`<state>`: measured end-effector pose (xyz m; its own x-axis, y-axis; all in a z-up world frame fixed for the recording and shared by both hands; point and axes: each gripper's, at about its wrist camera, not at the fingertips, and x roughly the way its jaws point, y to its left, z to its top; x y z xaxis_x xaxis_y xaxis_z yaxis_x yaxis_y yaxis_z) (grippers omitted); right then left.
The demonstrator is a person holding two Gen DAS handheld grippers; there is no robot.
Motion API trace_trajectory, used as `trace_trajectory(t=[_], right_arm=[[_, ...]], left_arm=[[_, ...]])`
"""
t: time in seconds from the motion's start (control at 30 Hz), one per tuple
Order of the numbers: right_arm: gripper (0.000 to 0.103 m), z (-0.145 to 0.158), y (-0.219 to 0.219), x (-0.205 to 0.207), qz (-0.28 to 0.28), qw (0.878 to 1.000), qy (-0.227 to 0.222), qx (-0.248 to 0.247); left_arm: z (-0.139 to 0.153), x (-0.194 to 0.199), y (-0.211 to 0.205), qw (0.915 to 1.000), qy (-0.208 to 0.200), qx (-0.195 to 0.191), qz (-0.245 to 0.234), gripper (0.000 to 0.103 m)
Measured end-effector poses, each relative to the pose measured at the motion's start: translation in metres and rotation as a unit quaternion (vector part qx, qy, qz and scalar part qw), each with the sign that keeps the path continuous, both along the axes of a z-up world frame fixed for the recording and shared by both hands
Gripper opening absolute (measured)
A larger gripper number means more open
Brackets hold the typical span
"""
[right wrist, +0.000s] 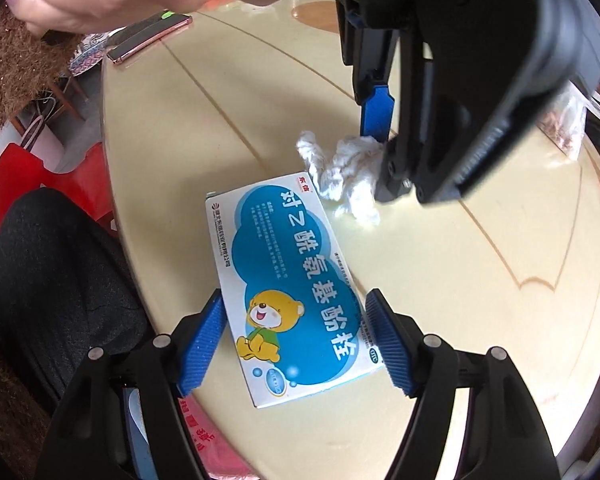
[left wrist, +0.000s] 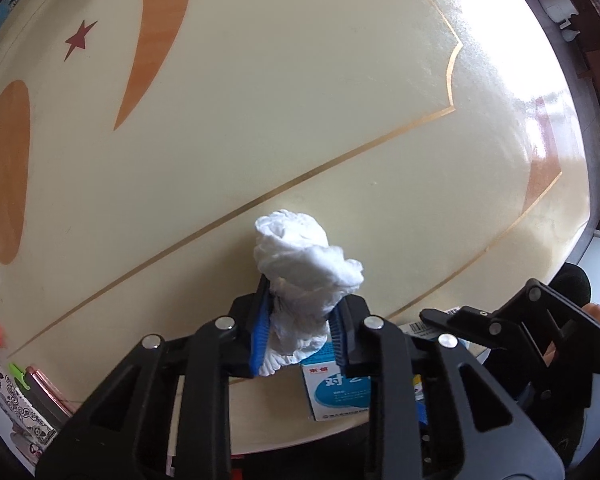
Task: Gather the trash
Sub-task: 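Close the left tool on the white tissue while the right tool approaches the medicine box, then grasp the blue medicine box edgewise with the right tool, then carry the tissue and medicine box with both tools over the pink bin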
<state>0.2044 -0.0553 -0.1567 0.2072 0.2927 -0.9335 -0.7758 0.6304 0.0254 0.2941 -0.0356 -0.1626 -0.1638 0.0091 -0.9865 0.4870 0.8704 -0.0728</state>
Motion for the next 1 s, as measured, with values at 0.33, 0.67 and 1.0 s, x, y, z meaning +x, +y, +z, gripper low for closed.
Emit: trace_trajectory(t=[0.33,0.67,1.0], right_arm=[[0.065,0.022,-0.028,-0.018,-0.077,0.997,-0.022,0.0],[0.062,0.04,-0.054,-0.04,-0.131,0.991,-0.038,-0.006],[0.02,0.045,-0.055,-0.044,-0.154,0.986,-0.043,-0.041]], left_arm=[[0.042,-0.007,0.001,0.998,-0.057,-0.021,0.017,0.024],[0.083,-0.05,0.028,0.9948,-0.094,-0.03,0.026,0.024],[0.109,-0.112,0.039,0.9923,-0.107,-0.057,0.021,0.024]])
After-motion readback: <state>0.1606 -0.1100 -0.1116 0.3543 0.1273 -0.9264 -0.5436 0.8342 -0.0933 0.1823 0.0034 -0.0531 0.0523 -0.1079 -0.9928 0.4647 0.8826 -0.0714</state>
